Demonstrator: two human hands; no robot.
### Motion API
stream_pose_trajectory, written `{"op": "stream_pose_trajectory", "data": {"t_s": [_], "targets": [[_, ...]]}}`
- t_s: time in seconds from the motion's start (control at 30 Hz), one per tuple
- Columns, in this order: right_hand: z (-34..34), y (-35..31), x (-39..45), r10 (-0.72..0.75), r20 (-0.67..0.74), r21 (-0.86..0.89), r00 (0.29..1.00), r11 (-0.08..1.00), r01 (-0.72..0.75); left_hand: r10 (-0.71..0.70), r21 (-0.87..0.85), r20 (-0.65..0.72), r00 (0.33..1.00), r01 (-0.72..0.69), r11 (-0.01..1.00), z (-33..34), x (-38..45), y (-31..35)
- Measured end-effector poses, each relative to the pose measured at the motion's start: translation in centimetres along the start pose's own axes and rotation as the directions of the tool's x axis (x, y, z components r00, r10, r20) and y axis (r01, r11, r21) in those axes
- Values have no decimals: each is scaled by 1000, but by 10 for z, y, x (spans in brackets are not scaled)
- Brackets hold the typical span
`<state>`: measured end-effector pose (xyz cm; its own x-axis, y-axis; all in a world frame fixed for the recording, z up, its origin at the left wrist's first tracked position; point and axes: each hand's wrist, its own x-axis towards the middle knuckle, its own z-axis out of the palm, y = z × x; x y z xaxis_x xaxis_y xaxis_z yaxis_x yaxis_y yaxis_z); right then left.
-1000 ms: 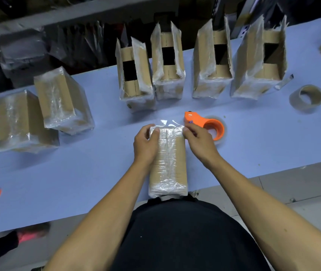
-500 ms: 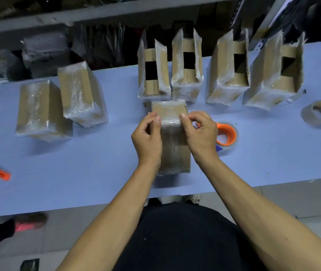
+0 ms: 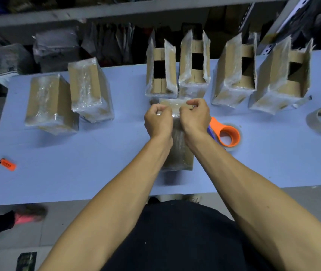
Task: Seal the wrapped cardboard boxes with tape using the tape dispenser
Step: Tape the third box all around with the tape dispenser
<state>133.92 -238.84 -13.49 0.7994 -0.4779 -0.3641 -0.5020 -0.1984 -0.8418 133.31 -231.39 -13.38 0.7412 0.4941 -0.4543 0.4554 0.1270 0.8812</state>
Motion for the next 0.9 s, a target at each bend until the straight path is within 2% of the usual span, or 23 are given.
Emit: {"op": "stream_pose_trajectory", "data": {"t_s": [0.07,0.13,0.2,0.27,0.3,0.33,0.4,0.47,0.53,0.6,0.63,0.7,0.77,0.83,0.9], "targets": [[0,-4,4,-28,-34,1,999,1000,28,16,20,35,999,-16,1000,1,4,4],[-2,-7,12,-64,-26,-59,998,996,63,102,108,193,976,-124,986,-6,15,3],[-6,-9,19,-70,61,-30,996,997,72,172,179,425,889,-269,946,-20,23,-1],[-14,-10,20,-68,169,111,983,993,49,227,155,547,806,-364,918,-30,26,-8],[-19,-7,19,-75,204,174,976,984,39,270,122,549,791,-396,910,-33,27,-11],[-23,-3,18,-85,232,200,969,979,38,301,108,513,804,-408,906,-36,28,-15],[-35,12,14,-121,284,92,951,991,98,284,147,382,880,-361,921,-39,32,-22],[-46,32,11,-122,339,-161,933,969,186,191,178,206,960,-229,957,-42,34,-32],[-52,54,9,-72,357,-361,931,909,209,42,100,7,999,-42,994,-48,33,-46],[-52,70,6,-6,310,-386,951,913,131,-90,4,-100,991,91,996,-55,31,-61],[-50,74,3,33,262,-329,965,943,57,-106,34,-117,988,110,993,-61,29,-66],[-47,81,0,64,125,-251,990,967,-30,-10,240,-85,996,30,970,-72,31,-74],[-45,81,-1,-9,56,-256,998,966,23,78,367,29,997,-83,926,-85,40,-71],[-43,77,2,-95,133,-188,987,975,119,98,419,215,972,-182,889,-95,50,-63],[-41,72,5,-137,287,-161,948,969,189,87,473,394,915,-283,834,-100,55,-58]]}}
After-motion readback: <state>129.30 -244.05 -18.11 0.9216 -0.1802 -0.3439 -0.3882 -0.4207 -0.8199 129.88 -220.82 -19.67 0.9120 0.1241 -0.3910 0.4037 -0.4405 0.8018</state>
